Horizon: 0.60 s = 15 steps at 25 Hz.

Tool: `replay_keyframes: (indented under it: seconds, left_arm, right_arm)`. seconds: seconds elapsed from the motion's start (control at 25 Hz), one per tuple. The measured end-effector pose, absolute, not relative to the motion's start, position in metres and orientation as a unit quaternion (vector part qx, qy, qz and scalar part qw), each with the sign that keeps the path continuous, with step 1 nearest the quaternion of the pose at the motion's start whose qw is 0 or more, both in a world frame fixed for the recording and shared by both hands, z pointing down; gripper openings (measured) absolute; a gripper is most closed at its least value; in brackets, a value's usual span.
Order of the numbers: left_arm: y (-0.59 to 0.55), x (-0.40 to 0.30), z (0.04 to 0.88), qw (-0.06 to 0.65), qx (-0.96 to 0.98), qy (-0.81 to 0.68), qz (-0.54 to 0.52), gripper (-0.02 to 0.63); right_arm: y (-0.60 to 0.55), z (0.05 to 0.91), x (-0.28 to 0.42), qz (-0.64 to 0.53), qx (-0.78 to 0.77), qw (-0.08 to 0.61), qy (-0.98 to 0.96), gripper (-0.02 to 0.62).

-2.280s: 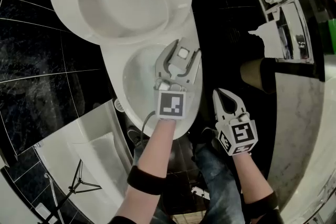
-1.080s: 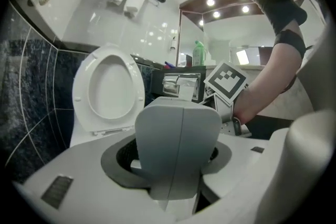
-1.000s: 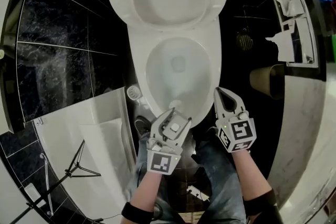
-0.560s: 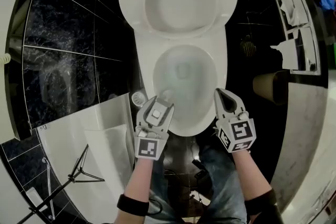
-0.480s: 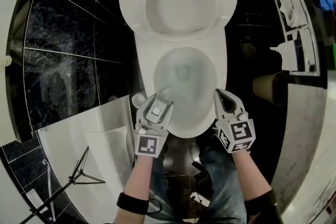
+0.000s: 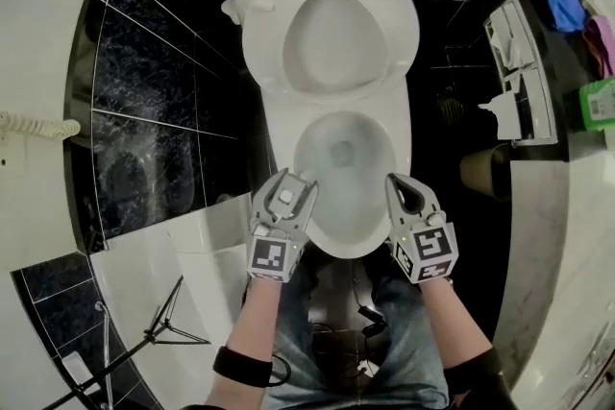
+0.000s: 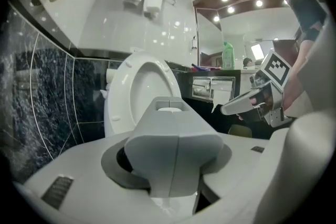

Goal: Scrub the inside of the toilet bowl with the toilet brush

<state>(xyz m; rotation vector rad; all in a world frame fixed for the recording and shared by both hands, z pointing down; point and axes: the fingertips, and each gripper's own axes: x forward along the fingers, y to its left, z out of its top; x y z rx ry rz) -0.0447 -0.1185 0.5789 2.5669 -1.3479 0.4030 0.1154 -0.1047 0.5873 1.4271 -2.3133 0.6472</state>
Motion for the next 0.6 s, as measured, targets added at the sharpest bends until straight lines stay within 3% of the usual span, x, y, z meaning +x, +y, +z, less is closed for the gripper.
replay_keyframes:
  seconds: [0.6]
  left_arm:
    - [-0.047, -0.009, 0.365, 0.094, 0.873, -0.455, 0.146, 0.238]
  right_arm:
    - [-0.047, 0.372, 0.124, 0.197, 0.427, 0.161, -0.867, 0.006]
